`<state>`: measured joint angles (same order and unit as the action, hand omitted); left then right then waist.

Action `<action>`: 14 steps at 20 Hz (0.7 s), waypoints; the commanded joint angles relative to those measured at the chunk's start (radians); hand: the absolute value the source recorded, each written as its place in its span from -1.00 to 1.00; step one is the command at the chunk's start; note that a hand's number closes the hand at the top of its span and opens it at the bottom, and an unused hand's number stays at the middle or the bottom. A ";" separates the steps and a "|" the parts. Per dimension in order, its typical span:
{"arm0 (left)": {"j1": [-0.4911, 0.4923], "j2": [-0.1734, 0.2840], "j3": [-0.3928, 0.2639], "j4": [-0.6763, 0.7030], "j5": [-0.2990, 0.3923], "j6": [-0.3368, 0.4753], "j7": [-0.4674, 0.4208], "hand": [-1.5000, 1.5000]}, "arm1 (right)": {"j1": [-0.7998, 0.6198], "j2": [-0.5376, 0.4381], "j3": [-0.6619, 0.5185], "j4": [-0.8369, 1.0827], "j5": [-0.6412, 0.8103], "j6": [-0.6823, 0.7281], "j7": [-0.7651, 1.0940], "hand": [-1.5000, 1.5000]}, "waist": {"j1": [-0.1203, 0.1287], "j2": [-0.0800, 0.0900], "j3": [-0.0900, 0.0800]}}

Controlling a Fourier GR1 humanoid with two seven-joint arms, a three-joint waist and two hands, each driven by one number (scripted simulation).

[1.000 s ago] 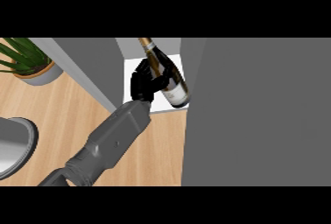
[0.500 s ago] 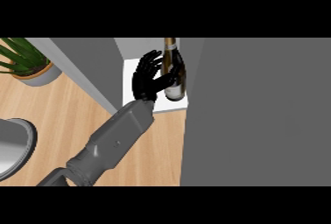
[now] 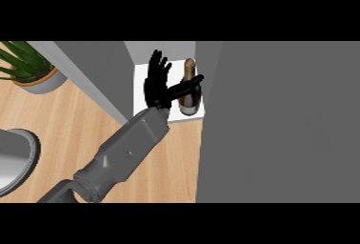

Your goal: Pick up the wine, place it into the cabinet and close the cabinet

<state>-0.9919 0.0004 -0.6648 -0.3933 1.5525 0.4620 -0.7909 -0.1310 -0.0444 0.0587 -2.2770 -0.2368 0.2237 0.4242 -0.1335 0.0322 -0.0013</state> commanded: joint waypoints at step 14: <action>-0.076 0.000 -0.143 0.050 -0.038 0.035 -0.039 -1.00 | 0.054 -0.008 -0.008 0.000 -0.011 0.021 -0.018 -1.00 | 0.027 -0.004 0.001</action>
<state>-1.0530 0.0001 -0.7996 -0.3462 1.5125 0.5098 -0.8153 -0.1074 -0.0450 0.0689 -2.3000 -0.2362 0.2248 0.4313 -0.1176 0.0288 -0.0009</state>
